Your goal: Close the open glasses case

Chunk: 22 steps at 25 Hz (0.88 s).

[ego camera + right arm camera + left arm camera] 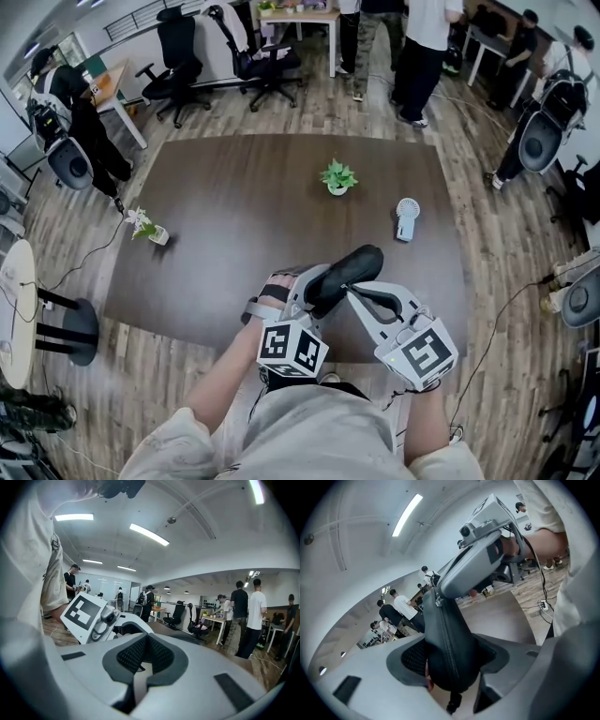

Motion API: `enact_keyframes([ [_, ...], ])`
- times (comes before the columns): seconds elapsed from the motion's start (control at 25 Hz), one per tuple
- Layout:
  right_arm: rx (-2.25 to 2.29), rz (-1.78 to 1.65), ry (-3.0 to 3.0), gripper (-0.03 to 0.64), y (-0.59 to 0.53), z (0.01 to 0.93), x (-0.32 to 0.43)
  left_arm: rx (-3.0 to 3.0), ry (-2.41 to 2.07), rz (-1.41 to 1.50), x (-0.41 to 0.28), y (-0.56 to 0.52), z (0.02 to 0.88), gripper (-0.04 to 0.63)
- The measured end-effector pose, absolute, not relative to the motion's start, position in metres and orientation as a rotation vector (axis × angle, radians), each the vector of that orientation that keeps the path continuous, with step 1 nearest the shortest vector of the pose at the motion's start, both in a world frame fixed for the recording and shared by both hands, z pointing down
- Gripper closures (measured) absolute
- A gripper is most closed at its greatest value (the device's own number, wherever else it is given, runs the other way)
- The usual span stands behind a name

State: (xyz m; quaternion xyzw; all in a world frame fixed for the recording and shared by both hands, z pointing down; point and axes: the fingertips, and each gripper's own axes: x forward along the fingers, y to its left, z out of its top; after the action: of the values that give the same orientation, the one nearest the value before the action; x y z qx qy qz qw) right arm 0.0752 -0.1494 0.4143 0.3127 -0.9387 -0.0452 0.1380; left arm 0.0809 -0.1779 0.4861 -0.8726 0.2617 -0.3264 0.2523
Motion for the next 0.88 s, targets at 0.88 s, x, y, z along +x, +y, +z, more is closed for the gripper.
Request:
enact_keyframes([
  [0.88,1.078,0.009,-2.816,0.615,-0.172,0.399,0.119,-2.407,0.736,-0.837,0.057,-0.165,0.492,0.305],
])
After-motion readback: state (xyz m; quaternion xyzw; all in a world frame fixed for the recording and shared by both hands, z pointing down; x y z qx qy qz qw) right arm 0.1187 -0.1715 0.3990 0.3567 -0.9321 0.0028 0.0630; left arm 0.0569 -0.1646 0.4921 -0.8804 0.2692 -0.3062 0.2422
